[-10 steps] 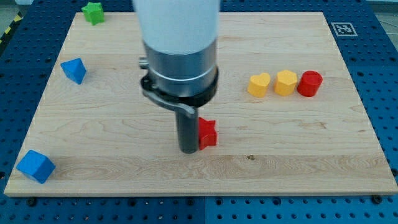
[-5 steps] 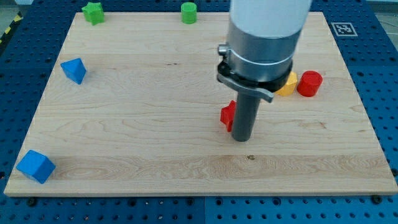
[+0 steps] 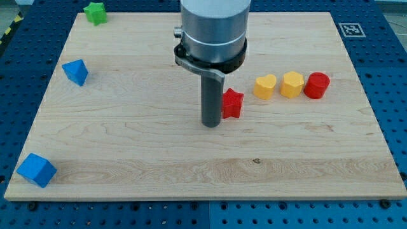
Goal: Move the red star left to the yellow heart
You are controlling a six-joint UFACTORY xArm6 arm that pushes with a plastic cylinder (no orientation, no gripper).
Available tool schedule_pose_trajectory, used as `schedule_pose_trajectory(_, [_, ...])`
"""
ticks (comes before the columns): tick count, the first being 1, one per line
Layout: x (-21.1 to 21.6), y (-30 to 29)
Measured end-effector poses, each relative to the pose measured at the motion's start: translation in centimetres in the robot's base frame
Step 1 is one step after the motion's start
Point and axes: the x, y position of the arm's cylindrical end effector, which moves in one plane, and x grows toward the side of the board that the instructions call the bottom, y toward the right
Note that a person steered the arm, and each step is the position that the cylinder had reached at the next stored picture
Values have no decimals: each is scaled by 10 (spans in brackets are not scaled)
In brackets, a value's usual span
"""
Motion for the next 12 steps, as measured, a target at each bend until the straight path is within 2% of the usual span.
schedule_pose_trajectory(2, [-29, 25])
schedule_pose_trajectory(3, [-40, 12])
schedule_pose_trajectory(4, [-8, -2])
schedule_pose_trajectory(5, [10, 29])
schedule_pose_trajectory(6, [10, 66])
schedule_pose_trajectory(10, [-29, 40])
schedule_pose_trajectory(12, [-39, 1])
